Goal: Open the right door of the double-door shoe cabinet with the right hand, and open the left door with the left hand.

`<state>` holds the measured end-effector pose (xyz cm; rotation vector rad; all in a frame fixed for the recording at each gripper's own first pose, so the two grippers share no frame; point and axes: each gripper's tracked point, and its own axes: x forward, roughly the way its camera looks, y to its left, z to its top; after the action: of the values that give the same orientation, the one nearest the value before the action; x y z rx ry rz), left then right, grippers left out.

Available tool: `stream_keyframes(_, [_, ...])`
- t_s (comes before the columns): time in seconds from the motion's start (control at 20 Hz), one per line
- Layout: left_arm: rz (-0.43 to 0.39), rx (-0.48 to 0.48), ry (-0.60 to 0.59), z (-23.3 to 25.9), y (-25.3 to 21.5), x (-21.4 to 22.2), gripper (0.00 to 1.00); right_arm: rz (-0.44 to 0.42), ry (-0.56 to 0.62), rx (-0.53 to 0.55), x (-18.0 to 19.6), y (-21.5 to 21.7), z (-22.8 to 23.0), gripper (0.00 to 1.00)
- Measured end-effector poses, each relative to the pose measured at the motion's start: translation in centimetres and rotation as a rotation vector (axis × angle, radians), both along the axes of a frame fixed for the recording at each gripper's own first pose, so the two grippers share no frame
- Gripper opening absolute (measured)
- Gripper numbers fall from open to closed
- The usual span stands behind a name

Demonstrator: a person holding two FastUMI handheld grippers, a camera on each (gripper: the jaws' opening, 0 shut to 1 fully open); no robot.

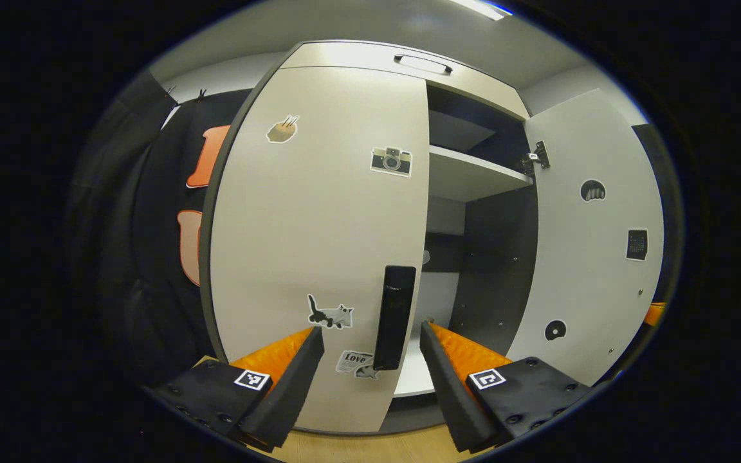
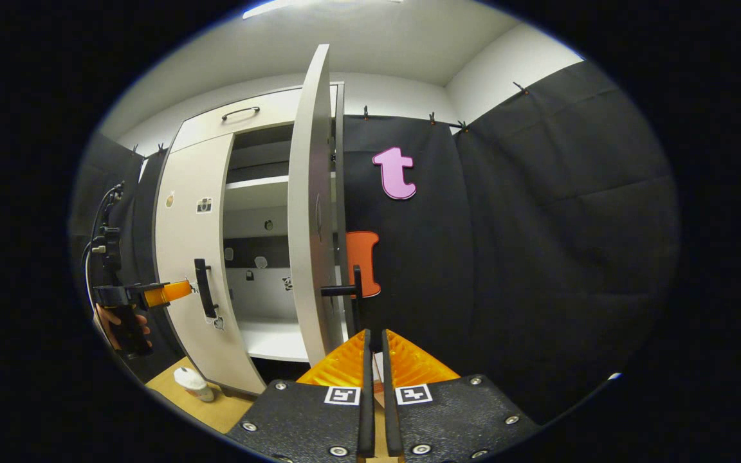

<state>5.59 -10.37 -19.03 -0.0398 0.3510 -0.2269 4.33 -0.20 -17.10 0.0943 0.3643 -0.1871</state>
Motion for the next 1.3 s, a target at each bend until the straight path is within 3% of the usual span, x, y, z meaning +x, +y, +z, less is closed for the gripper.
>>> stream_keyframes(0.05, [-0.007, 0.009, 0.003, -0.2, -0.3, 0.1, 0.96, -0.019, -0.003, -0.005, -0.3, -0.4, 0.3, 0.06])
stream_keyframes(0.1, [-0.013, 0.017, 0.003, -0.3, -0.6, 0.3, 0.97, -0.040, -0.007, -0.008, -0.5, -1.0, 0.3, 0.06])
stream_keyframes(0.15, [-0.017, 0.024, 0.001, -0.5, -0.8, 0.5, 0.96, -0.054, -0.005, -0.013, -0.6, -1.3, 0.4, 0.14])
stream_keyframes(0.2, [-0.012, 0.032, -0.003, -0.5, -0.9, 0.9, 0.96, -0.068, 0.002, -0.020, -0.8, -1.7, 0.3, 0.06])
stream_keyframes(0.3, [-0.009, 0.044, 0.007, -0.9, -1.2, 1.4, 0.96, -0.094, 0.009, -0.035, -1.2, -2.5, 0.3, 0.08])
stream_keyframes(0.5, [0.009, 0.069, 0.005, -1.1, -1.6, 2.9, 0.96, -0.110, 0.019, -0.037, -1.7, -3.2, 0.0, 0.27])
stream_keyframes(0.55, [0.013, 0.073, 0.003, -1.1, -1.7, 3.2, 0.96, -0.110, 0.024, -0.042, -1.8, -3.3, 0.0, 0.35])
stream_keyframes(0.6, [0.026, 0.082, -0.003, -1.1, -1.4, 3.6, 0.96, -0.111, 0.030, -0.048, -1.9, -3.5, -0.1, 0.34])
stream_keyframes(0.65, [0.044, 0.090, -0.005, -1.2, -1.0, 4.0, 0.96, -0.109, 0.032, -0.052, -1.9, -3.5, -0.2, 0.48])
stream_keyframes(0.8, [0.053, 0.105, 0.025, -2.5, -1.0, 4.8, 0.96, -0.105, 0.036, -0.052, -1.7, -3.6, -0.3, 0.58])
stream_keyframes(0.85, [0.062, 0.109, 0.037, -3.1, -0.9, 5.0, 0.96, -0.105, 0.040, -0.049, -1.8, -3.6, -0.4, 0.68])
stream_keyframes(0.9, [0.072, 0.107, 0.050, -3.6, -0.9, 5.2, 0.96, -0.104, 0.042, -0.047, -1.8, -3.5, -0.5, 0.65])
stream_keyframes(1.0, [0.088, 0.102, 0.073, -4.6, -0.7, 5.4, 0.96, -0.101, 0.050, -0.052, -1.8, -3.5, -0.7, 0.75])
stream_keyframes(1.05, [0.099, 0.110, 0.083, -5.1, -0.4, 5.5, 0.97, -0.098, 0.055, -0.056, -1.8, -3.5, -0.9, 0.72])
stream_keyframes(1.3, [0.101, 0.117, 0.090, -5.5, -1.0, 5.7, 0.98, -0.087, 0.098, -0.054, -2.5, -3.7, -1.9, 0.76])
